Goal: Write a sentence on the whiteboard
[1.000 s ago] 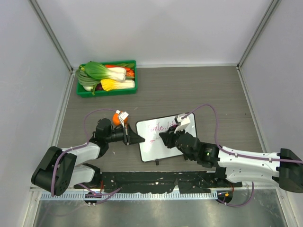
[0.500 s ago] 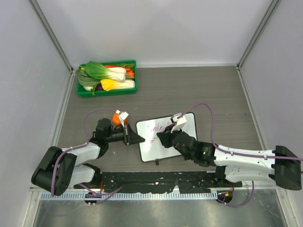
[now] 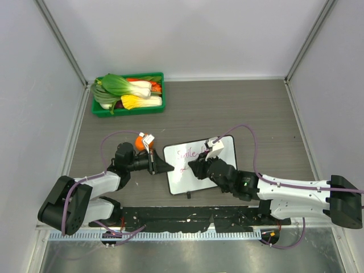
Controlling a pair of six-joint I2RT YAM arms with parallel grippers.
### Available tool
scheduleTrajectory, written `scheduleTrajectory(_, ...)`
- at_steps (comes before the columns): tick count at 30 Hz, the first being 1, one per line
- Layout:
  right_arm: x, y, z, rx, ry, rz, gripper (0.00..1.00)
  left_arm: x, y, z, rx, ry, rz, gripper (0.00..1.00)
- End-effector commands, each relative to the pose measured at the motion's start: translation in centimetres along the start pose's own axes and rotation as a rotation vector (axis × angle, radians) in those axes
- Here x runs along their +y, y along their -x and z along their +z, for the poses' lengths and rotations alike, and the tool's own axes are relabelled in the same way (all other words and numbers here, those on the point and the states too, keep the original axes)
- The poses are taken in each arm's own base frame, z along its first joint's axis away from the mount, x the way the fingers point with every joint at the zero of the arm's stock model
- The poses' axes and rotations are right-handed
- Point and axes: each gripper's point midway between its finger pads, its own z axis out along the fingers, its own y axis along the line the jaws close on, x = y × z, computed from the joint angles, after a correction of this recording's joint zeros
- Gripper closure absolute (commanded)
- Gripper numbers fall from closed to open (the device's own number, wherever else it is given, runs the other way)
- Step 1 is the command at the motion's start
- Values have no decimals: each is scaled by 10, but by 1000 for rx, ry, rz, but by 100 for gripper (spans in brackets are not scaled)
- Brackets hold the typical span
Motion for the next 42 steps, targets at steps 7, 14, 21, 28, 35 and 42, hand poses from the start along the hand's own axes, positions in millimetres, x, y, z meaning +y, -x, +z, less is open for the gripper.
scheduleTrajectory(7,-6,-13,-3,37,-12,13,99,29,3,0,-37,129,28,100)
scheduleTrajectory(14,-11,-13,-6,35,-21,14,99,28,3,0,-37,129,28,100)
scheduleTrajectory(21,-14,-1,-8,-3,-41,4,99,29,3,0,-38,132,27,100)
scheduleTrajectory(28,-4,17,-9,-42,-23,7,99,29,3,-1,-39,132,28,100)
scheduleTrajectory(35,4,43,-15,-99,-7,0,99,28,3,-1,-42,133,32,100)
scheduleTrajectory(42,2,52,-12,-127,-18,1,99,28,3,-1,-39,131,32,100)
